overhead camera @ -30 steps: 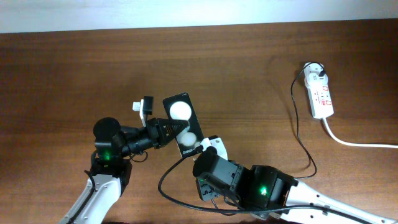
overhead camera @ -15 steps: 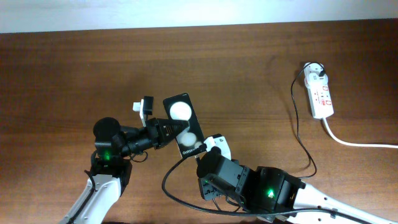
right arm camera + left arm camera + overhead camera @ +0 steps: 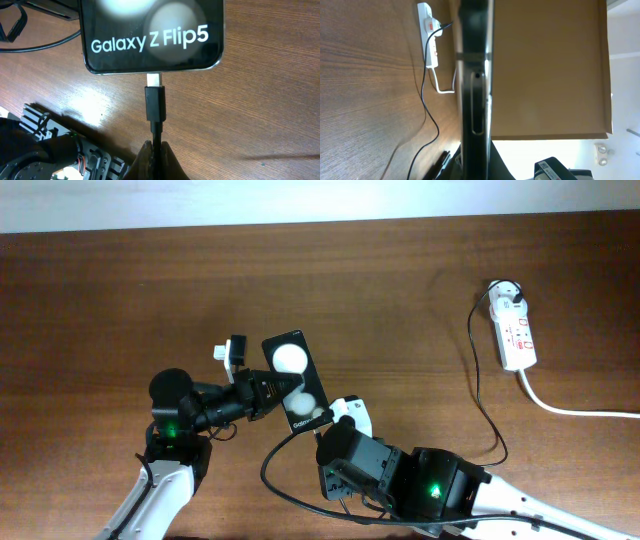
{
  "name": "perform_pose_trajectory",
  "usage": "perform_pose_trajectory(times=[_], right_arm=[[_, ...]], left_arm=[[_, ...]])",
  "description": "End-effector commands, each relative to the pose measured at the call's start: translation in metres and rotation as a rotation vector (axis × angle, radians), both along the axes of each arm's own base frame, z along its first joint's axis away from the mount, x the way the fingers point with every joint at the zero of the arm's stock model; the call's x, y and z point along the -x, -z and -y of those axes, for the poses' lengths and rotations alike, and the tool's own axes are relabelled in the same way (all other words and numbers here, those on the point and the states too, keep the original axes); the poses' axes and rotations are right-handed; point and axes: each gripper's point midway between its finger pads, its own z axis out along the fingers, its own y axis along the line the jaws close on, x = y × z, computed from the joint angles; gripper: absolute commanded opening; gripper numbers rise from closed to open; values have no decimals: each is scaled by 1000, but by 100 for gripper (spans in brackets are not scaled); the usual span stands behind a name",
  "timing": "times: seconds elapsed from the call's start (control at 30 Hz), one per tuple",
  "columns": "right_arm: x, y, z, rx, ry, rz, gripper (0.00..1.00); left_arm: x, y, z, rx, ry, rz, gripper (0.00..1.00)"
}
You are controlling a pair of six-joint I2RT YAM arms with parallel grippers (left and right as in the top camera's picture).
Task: Plug charger to phone and switch on socket
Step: 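Push the USB-C plug upward into the phone's bottom port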
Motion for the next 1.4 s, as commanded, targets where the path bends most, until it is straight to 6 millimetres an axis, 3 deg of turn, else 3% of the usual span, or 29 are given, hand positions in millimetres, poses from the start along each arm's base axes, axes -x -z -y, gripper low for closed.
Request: perform_pose_trajectory(times=[0.0, 0.3, 0.67, 1.37], right_arm=[[1, -5, -1, -21, 2, 6, 4], [1, -16, -4, -71, -2, 23, 4], [11, -11, -4, -81, 12, -51, 4], [8, -11, -6, -83, 16, -40, 4]], left_arm=[[0, -12, 0, 5, 18, 47, 0], [2, -12, 1, 7, 34, 46, 0], [3, -13, -2, 21, 40, 17, 0], [3, -13, -2, 31, 40, -16, 0]])
